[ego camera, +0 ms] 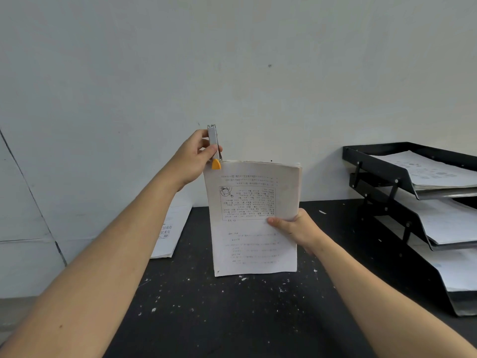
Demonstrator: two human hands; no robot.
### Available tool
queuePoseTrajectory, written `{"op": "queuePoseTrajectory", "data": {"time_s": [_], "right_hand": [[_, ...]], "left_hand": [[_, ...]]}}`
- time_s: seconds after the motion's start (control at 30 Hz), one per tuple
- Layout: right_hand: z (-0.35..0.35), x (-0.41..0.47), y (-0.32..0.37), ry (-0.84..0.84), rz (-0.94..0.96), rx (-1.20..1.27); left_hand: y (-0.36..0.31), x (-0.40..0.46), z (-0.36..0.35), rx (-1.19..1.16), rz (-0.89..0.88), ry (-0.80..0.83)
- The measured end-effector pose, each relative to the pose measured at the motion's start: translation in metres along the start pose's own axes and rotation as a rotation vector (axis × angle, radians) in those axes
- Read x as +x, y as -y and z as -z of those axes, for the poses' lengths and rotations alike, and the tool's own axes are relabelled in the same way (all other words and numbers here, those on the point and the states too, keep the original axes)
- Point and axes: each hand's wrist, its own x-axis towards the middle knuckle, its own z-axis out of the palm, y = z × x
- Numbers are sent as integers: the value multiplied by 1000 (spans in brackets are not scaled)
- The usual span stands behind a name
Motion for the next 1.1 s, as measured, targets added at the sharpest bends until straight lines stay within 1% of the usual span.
{"op": "queuePoseTrajectory", "data": {"time_s": [0.13,0.43,0.57,0.7,0.9,1.1], "right_hand": [[0,1,0,-16,-13,-10],[0,2,-1,-7,-21,-7],[1,2,-2,-10,-25,0],[2,3,-4,-21,-29,3],[2,4,-3,-21,-29,-15],[3,4,-4,-14,-32,-22]], "left_hand": [[1,0,-1,30,28,28],[-5,-6,2,72,-13,94],[-6,-9,4,106,-28,91],[-9,-7,6,228,-70,90],[-19,-7,9,199,-98,123],[-12,-5,6,265,-93,120]]}}
